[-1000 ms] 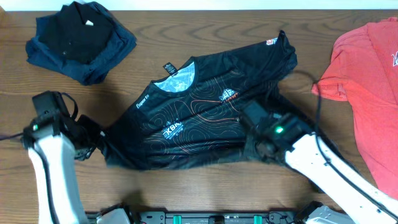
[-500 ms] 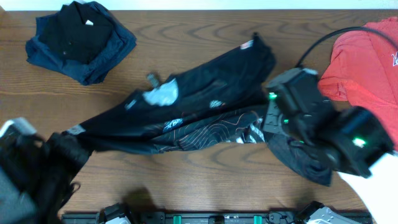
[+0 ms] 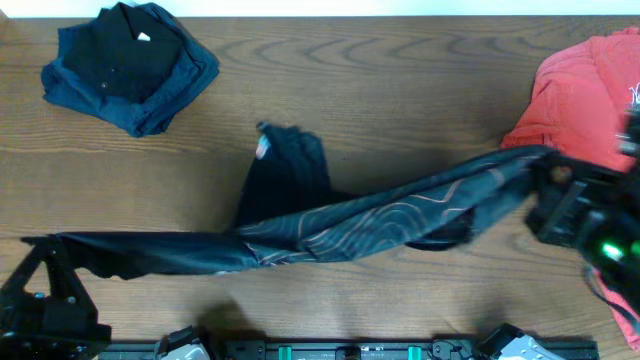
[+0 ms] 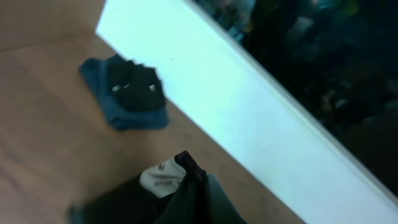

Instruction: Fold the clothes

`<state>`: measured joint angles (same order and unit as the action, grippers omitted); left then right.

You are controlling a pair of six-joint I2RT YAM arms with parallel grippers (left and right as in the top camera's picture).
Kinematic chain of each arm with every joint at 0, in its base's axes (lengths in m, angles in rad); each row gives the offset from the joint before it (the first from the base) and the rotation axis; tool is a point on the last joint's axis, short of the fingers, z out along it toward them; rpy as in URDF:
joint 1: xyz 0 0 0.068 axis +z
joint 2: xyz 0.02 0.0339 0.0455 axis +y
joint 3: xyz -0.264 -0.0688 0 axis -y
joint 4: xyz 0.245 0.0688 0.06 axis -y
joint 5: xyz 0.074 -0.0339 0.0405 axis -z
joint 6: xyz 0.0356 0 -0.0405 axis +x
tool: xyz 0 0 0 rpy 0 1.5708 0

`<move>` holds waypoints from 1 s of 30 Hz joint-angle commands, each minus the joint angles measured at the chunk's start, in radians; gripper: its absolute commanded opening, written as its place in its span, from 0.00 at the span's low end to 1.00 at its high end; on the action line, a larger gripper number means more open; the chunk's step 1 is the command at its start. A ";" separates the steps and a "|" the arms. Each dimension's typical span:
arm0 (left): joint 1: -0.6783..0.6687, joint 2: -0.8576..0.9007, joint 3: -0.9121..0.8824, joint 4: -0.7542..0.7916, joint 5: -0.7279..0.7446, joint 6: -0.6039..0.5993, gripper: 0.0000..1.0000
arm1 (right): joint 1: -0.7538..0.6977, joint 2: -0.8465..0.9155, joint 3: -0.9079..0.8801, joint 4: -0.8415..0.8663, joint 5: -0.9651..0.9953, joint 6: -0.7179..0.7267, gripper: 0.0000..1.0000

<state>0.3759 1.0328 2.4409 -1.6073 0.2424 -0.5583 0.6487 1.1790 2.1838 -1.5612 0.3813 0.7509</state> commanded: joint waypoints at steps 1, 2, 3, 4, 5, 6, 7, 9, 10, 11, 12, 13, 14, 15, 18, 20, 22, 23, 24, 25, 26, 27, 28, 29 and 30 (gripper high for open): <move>-0.002 0.071 0.085 -0.018 0.045 -0.040 0.06 | -0.008 0.003 0.058 0.002 0.130 -0.019 0.01; -0.002 0.083 0.099 -0.001 0.045 -0.045 0.06 | -0.008 0.003 0.064 0.008 0.148 -0.019 0.01; -0.002 0.103 0.110 0.029 0.045 -0.050 0.06 | -0.008 0.003 0.068 0.020 0.170 -0.019 0.01; -0.002 0.117 0.114 0.051 0.044 -0.054 0.06 | -0.008 0.003 0.068 0.029 0.181 -0.019 0.01; -0.002 0.134 0.114 0.076 0.042 -0.059 0.06 | -0.009 0.005 0.068 0.038 0.193 -0.019 0.02; -0.002 0.154 0.114 0.099 0.038 -0.066 0.06 | -0.009 0.010 0.068 0.045 0.207 -0.019 0.01; -0.002 0.179 0.114 0.128 0.035 -0.068 0.06 | -0.009 0.019 0.068 0.051 0.224 -0.015 0.01; -0.002 0.222 0.116 0.178 0.034 -0.068 0.06 | -0.009 0.036 0.068 0.060 0.246 -0.014 0.01; -0.002 0.244 0.123 0.195 0.034 -0.068 0.06 | -0.009 0.047 0.068 0.064 0.258 -0.014 0.01; -0.002 0.263 0.138 0.200 0.034 -0.068 0.06 | -0.009 0.058 0.068 0.067 0.267 -0.015 0.01; -0.002 0.276 0.154 0.200 0.034 -0.066 0.06 | -0.009 0.067 0.068 0.067 0.273 -0.015 0.01; -0.002 0.285 0.170 0.199 0.034 -0.064 0.06 | -0.009 0.075 0.068 0.067 0.274 -0.016 0.02; -0.002 0.291 0.189 0.199 0.034 -0.063 0.06 | -0.009 0.082 0.068 0.066 0.273 -0.016 0.01; -0.002 0.292 0.200 0.199 0.034 -0.058 0.06 | -0.009 0.086 0.068 0.066 0.273 -0.016 0.02; -0.002 0.285 0.245 0.176 0.034 -0.052 0.06 | -0.009 0.092 0.068 0.066 0.261 -0.016 0.02; -0.002 0.276 0.280 0.141 0.034 -0.052 0.06 | -0.009 0.093 0.068 0.066 0.234 -0.024 0.01; -0.002 0.266 0.316 0.102 0.034 -0.053 0.06 | -0.009 0.089 0.074 0.064 0.197 -0.035 0.01; -0.002 0.263 0.327 0.091 0.035 -0.053 0.06 | -0.009 0.087 0.079 0.063 0.182 -0.038 0.01; -0.002 0.259 0.343 0.076 0.035 -0.053 0.06 | -0.009 0.085 0.085 0.062 0.164 -0.044 0.01; -0.002 0.256 0.355 0.065 0.039 -0.053 0.06 | -0.009 0.083 0.093 0.061 0.147 -0.051 0.01; -0.002 0.251 0.367 0.056 0.044 -0.053 0.06 | -0.009 0.081 0.102 0.060 0.133 -0.058 0.01; -0.002 0.247 0.380 0.050 0.055 -0.053 0.06 | -0.009 0.081 0.114 0.056 0.125 -0.058 0.01; -0.002 0.244 0.389 0.048 0.063 -0.054 0.06 | -0.009 0.082 0.127 0.049 0.123 -0.061 0.02; -0.002 0.239 0.398 0.049 0.064 -0.061 0.06 | -0.009 0.082 0.141 0.042 0.124 -0.061 0.01; -0.002 0.237 0.404 0.053 0.063 -0.066 0.06 | -0.009 0.081 0.153 0.039 0.128 -0.061 0.01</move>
<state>0.3759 1.2530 2.8323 -1.5600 0.2874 -0.6106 0.6483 1.2732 2.2948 -1.5169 0.5179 0.7151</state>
